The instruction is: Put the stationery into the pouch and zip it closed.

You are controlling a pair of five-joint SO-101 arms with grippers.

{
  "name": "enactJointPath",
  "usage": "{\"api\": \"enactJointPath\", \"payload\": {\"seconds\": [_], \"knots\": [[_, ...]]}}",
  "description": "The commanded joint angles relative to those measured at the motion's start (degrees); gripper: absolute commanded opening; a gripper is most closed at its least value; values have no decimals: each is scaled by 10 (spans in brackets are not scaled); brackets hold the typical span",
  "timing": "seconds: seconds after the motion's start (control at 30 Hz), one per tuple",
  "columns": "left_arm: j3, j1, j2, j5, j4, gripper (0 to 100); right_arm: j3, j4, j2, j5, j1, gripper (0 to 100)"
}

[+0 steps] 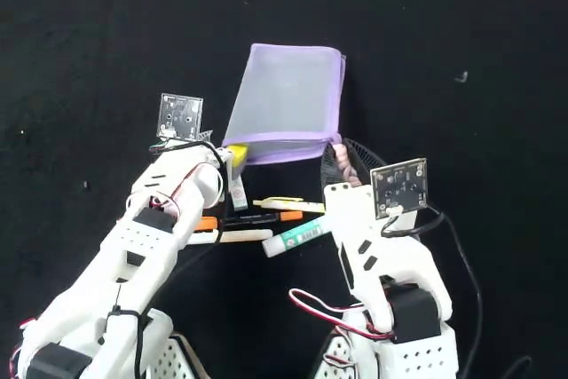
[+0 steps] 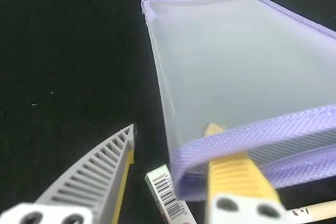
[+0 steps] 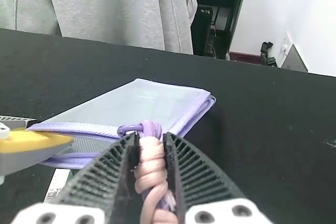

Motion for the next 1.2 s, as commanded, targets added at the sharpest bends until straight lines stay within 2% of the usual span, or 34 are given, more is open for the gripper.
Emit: {"api": "enactJointPath", "payload": {"seconds": [0.0,0.33,0.67,0.77,0.87,1.0,1.17], "knots": [[-39,-8,0,-9,-13,248,-48,0,-7,-6,9,11],[-62,-7,4,-11,-16,250,-47,0,-7,-6,9,11],[-175,-24,167,-11,-19,245,-45,-2,-7,-6,9,11],[-182,-24,193,-11,-65,244,-44,-3,-7,-6,9,11],[-170,-19,210,-41,-117,182,-44,-4,-7,-6,10,11],[-153,-19,221,-84,-164,22,-44,-4,-7,-6,10,11],[-147,-23,218,-78,-164,30,-46,-4,-7,-6,11,15]]}}
